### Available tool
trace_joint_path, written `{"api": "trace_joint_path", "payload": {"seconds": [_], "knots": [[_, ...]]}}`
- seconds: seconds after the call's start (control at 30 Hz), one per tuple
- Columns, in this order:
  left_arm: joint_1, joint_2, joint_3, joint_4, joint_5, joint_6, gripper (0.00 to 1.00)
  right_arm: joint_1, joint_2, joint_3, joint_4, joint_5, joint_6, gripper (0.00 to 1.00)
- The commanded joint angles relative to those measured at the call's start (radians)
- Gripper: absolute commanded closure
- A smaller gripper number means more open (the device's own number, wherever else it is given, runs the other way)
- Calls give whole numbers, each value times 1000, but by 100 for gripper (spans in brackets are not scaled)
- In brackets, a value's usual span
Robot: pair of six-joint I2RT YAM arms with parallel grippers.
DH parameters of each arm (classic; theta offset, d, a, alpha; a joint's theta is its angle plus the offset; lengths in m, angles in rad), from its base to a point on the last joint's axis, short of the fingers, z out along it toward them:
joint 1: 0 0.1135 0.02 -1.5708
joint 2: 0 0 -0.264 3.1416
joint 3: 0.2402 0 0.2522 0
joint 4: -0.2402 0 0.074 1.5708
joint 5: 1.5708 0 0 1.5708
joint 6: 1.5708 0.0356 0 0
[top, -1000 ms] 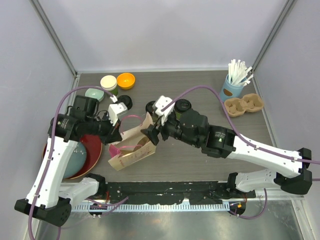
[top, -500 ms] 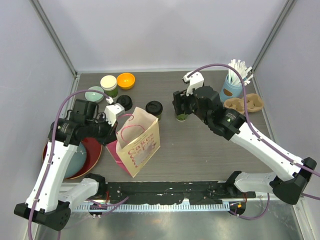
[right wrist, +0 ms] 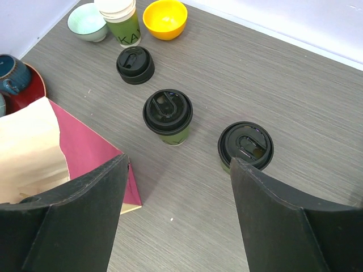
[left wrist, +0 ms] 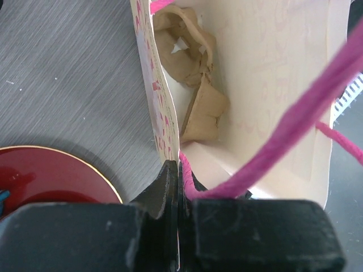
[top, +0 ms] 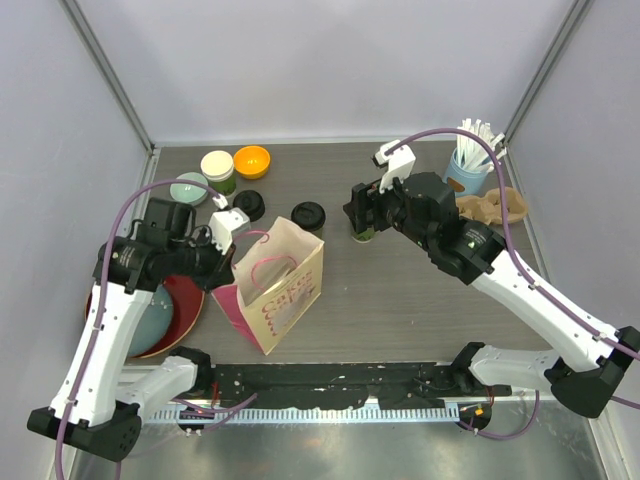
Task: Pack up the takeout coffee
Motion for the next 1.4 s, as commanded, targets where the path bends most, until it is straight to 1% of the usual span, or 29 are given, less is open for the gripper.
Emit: {"api": "trace_joint_path", "payload": {"seconds": [0.0,0.27,0.47,0.57,0.8,0.83,0.93,0.97,1.0,1.07,1.1,1.17,1.23,1.27,1.37], "knots": [[4,-10,41,-33,46,28,100,-1,-22,8,34,-42,8,23],[4,-8,18,-12,29,27,100,1,-26,10,17,-36,6,23],[4,1,2,14,-3,4,100,-11,-25,11,-15,63,2,23],[4,1,10,14,-3,0,100,-53,-23,3,-20,77,5,23],[2,-3,15,11,-19,-6,100,-223,29,-10,-45,57,23,23],[4,-7,13,11,-29,-7,100,-260,53,-6,-58,62,29,25],[2,-10,7,14,-48,-9,100,-319,128,17,-101,21,22,28],[4,-11,6,16,-48,-10,100,-330,147,23,-109,-2,21,28],[4,-11,6,14,-49,-9,100,-343,164,29,-115,-65,17,29],[4,-10,9,13,-48,-9,100,-366,223,34,-115,-116,-3,29],[2,-8,9,13,-48,-7,100,-367,251,49,-115,-140,-38,30],[2,-8,10,14,-48,-3,100,-370,338,80,-132,-138,-61,30],[2,-7,10,14,-48,-4,100,-376,397,149,-172,-138,-52,37],[4,-7,9,14,-49,-4,100,-380,443,169,-178,-139,-43,40],[2,-10,9,14,-49,-4,100,-380,501,215,-180,-127,4,45]]}}
